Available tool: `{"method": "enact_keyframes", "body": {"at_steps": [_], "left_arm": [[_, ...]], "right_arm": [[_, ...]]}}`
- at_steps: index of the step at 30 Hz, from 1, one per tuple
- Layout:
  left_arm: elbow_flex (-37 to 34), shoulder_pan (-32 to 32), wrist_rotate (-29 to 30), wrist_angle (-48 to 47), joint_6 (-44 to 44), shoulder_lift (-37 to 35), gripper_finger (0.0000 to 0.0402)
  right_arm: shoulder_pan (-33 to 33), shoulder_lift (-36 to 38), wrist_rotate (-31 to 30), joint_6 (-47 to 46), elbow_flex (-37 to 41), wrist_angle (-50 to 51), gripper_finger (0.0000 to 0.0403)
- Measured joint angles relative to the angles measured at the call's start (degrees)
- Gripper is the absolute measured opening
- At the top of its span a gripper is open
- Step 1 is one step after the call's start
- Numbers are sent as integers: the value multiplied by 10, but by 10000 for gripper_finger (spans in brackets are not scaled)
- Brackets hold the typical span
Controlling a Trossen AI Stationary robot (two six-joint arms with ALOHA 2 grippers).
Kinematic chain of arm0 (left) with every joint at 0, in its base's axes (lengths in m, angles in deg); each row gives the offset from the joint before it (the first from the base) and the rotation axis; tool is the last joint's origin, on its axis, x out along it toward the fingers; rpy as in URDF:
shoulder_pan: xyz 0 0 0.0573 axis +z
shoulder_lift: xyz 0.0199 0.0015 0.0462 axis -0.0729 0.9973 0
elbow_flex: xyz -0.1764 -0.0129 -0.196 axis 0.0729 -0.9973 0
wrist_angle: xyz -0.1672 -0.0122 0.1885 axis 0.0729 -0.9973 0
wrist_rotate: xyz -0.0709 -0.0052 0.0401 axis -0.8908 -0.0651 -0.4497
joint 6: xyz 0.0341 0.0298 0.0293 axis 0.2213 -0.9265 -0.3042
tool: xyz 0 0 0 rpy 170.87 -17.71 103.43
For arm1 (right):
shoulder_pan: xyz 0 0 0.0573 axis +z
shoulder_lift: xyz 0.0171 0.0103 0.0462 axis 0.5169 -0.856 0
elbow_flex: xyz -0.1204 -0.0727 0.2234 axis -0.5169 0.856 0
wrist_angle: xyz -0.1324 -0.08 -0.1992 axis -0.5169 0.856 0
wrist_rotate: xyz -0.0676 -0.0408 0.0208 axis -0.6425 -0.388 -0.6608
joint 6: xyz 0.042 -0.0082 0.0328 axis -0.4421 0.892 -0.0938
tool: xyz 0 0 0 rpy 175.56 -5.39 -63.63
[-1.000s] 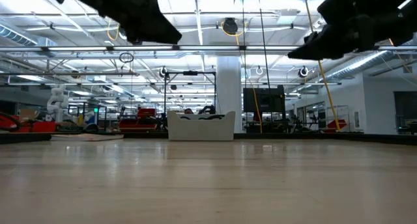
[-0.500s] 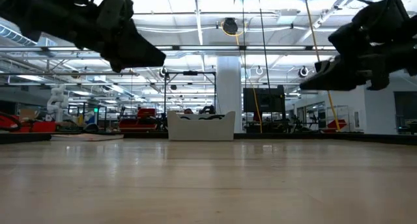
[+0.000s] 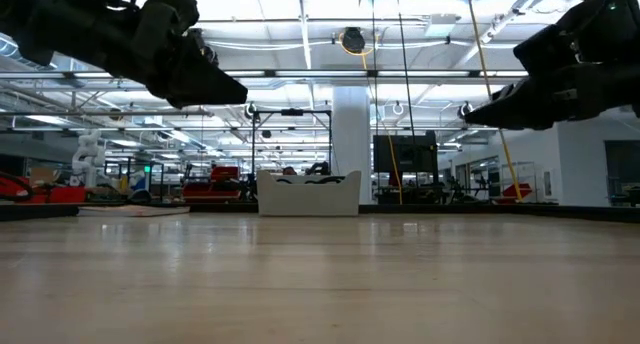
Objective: Pick and place USB-C Cables
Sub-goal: Return to Home Position
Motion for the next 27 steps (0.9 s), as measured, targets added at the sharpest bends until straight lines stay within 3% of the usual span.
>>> {"method": "enact_keyframes", "body": {"at_steps": [16, 27], "left_arm": [[0, 30, -16, -24, -2, -15, 131], [-34, 21, -16, -69, -15, -137, 130]], "right_arm": [[0, 86, 15, -7, 27, 17, 0], [0, 118, 58, -49, 28, 54, 0]]}}
